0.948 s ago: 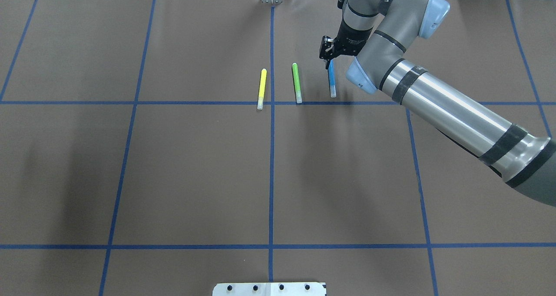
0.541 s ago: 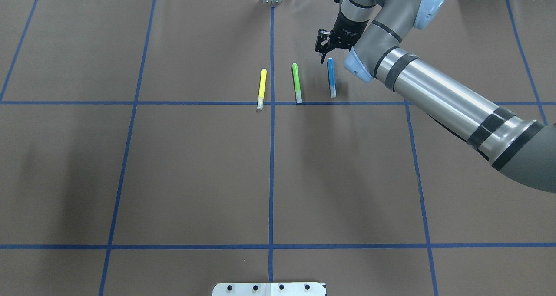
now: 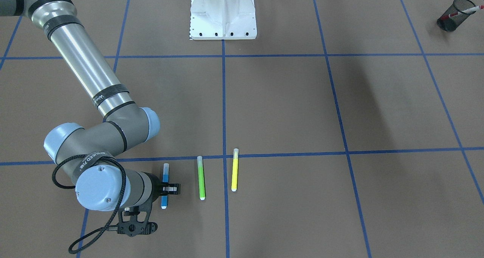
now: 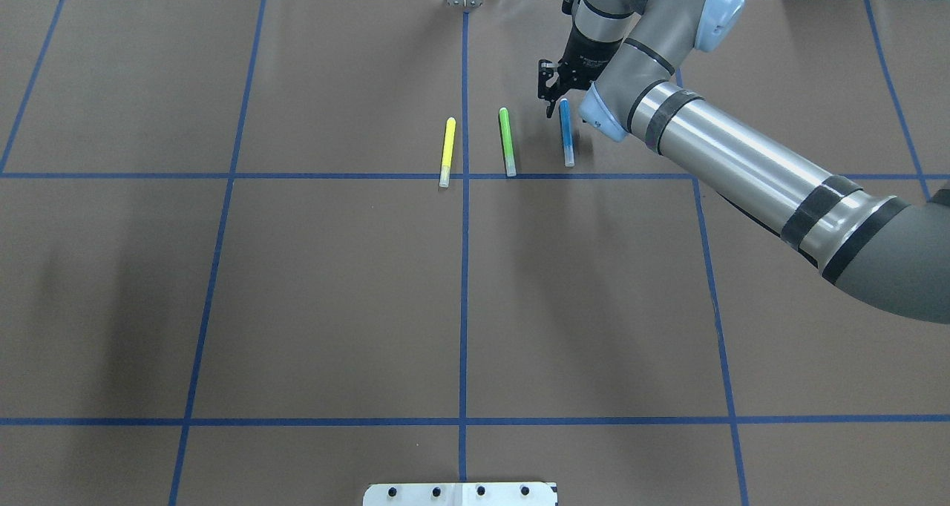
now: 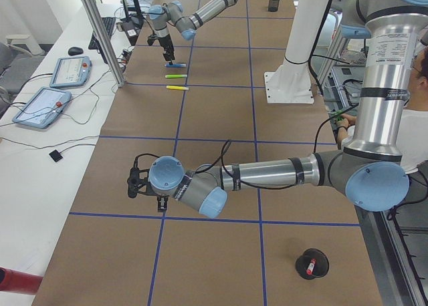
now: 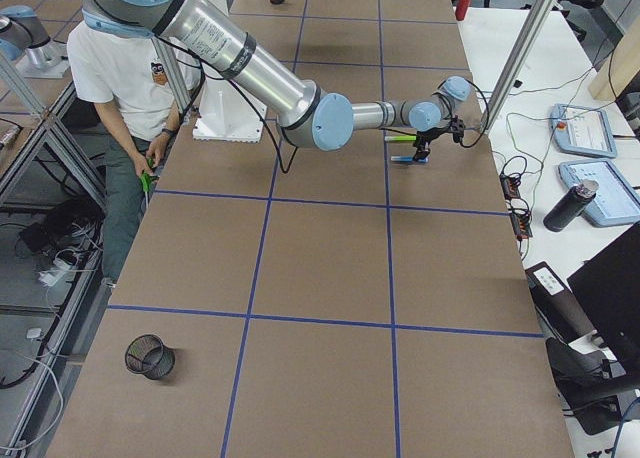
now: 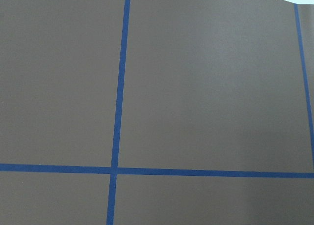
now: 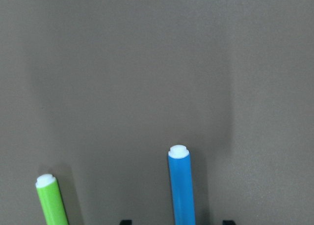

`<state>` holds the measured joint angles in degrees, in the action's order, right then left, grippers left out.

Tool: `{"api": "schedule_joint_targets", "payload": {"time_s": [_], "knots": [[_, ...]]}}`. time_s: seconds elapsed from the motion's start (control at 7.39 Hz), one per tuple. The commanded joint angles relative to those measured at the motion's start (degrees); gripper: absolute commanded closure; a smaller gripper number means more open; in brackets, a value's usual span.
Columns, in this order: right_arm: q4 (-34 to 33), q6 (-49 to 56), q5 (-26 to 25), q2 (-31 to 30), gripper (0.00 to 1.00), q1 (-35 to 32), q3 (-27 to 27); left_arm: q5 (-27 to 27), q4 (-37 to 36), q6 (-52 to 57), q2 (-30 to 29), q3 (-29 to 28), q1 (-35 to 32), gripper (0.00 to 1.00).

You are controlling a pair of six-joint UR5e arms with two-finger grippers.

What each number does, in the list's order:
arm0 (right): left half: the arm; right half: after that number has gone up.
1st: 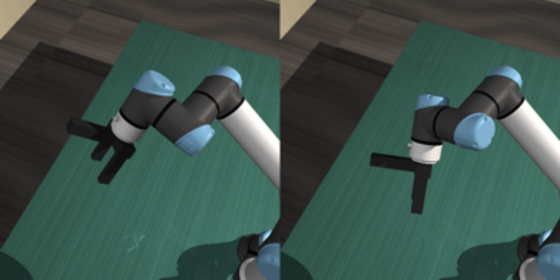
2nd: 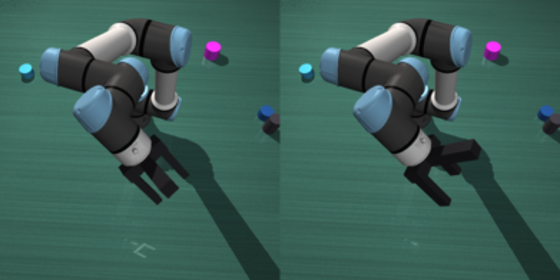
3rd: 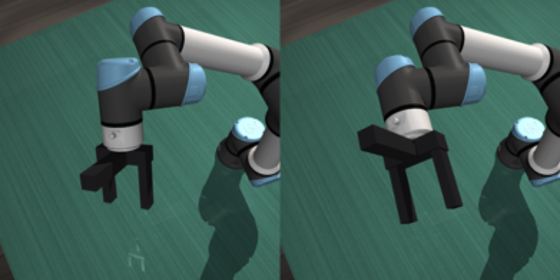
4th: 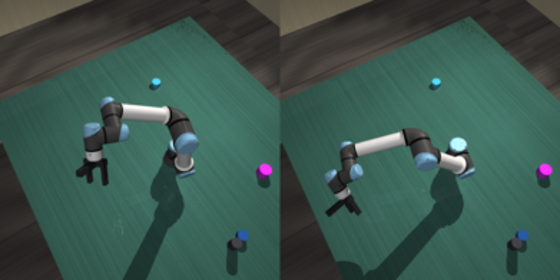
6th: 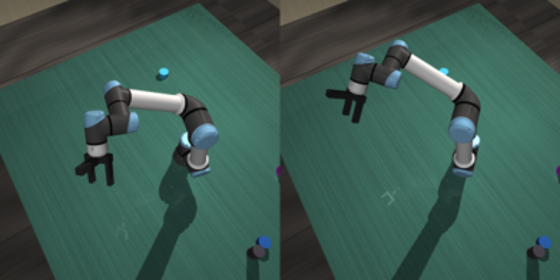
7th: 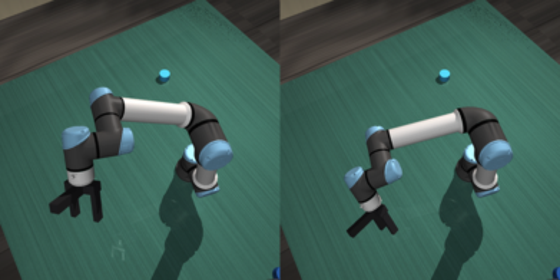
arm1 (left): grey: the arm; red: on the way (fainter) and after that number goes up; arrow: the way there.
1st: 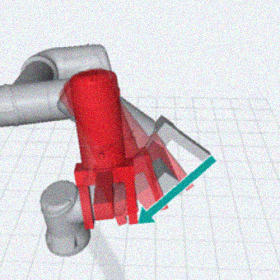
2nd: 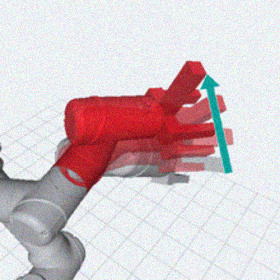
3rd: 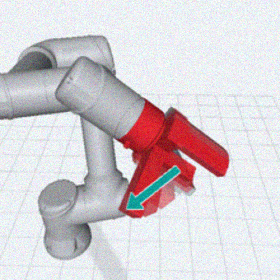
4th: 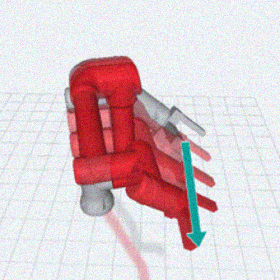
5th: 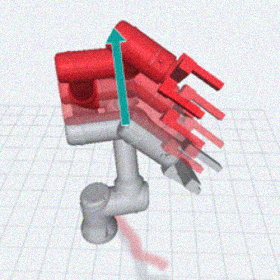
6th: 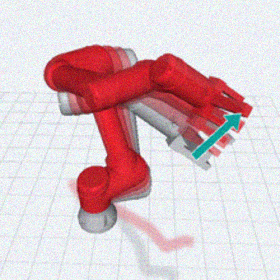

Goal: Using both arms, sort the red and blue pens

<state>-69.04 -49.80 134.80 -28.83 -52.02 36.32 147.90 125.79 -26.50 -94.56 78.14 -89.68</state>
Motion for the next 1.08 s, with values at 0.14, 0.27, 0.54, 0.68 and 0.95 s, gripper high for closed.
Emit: {"api": "schedule_joint_targets", "payload": {"time_s": [0.14, 0.27, 0.54, 0.68, 0.95], "knots": [[0.05, 0.32, -0.41, 0.26, 0.36, 1.22, -0.81, -0.07, -0.37, -1.18, -3.51, -3.15, 3.1, 0.08], [-0.04, 0.41, -0.42, 0.18, 0.42, 1.31, -0.98, -0.07, -0.37, -1.09, -3.96, -3.95, 3.19, 0.08], [-0.13, 1.28, -0.42, 0.18, 0.48, 1.31, -1.25, 0.02, -0.28, -1.18, -4.05, -4.23, 3.19, 0.08], [-0.21, 1.38, -0.42, 0.18, 0.53, 1.31, -1.51, -0.07, -0.2, -1.18, -4.05, -4.23, 3.19, 0.08], [-0.21, 1.46, -0.42, 0.09, 0.56, 1.31, -1.6, 0.02, -0.11, -1.36, -4.05, -4.05, 3.19, 0.08]]}}
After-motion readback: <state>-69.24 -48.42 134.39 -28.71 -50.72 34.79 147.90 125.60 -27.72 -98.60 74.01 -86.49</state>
